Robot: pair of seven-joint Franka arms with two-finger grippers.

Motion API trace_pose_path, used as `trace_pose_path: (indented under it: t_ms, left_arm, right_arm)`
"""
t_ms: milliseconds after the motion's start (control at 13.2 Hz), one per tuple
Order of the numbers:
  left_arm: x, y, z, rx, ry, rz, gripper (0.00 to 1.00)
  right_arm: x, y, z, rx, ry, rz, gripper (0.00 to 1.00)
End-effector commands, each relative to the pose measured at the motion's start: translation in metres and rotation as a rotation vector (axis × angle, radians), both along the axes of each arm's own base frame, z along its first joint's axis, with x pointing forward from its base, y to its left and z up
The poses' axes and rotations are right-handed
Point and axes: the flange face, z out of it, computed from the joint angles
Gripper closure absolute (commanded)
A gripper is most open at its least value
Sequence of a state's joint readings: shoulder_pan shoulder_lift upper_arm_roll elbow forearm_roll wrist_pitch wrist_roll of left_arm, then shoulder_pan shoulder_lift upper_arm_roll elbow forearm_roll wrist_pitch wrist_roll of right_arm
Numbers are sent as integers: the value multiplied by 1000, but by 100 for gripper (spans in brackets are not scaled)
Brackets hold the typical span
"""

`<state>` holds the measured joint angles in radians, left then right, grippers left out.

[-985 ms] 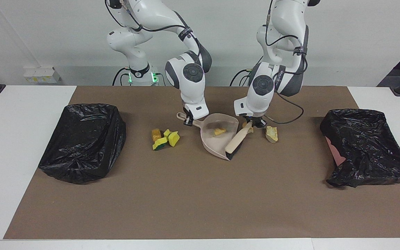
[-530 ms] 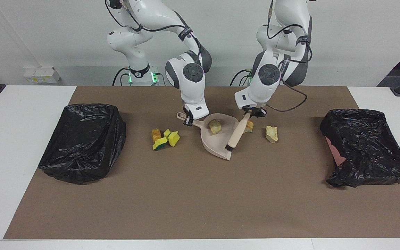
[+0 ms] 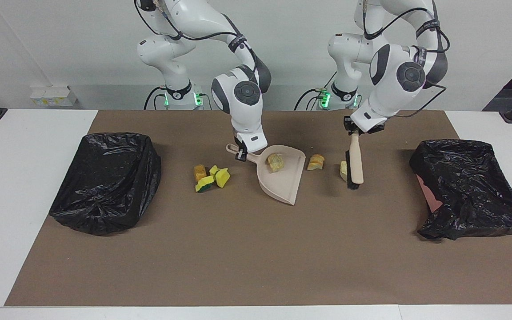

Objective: Sweep and dump trash in bin
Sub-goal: 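Sweep the bread chunks into the dustpan with the brush in the left gripper, then sweep the remaining bread toward the dustpan with the left gripper's brush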

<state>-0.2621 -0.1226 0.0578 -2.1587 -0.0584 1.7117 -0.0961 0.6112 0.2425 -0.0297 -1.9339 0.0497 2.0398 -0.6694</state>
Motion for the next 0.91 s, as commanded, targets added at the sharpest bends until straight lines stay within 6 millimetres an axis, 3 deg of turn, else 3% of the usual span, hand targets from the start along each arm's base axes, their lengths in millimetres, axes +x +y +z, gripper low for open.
trace_pose_path:
  t_ms: [0, 76, 227, 379, 530, 833]
  left_arm:
    - [-45, 37, -17, 57, -1, 162, 100]
    - [-59, 43, -29, 71, 13, 206, 100]
    - [-78, 27, -67, 131, 22, 307, 100]
    - [-93, -8, -88, 155, -9, 304, 100]
    - [-107, -47, -94, 178, -10, 308, 100]
    - [-113, -123, -118, 86, -62, 341, 100]
  right_arm:
    - [-4, -3, 4, 6, -18, -5, 100]
    - [-5, -3, 3, 5, -15, -3, 100]
    - [-5, -3, 3, 5, -17, -5, 100]
    - [-6, -2, 4, 6, -18, -8, 100]
    - [-7, -3, 4, 1, -12, -10, 100]
    - [-7, -4, 3, -1, -11, -10, 100]
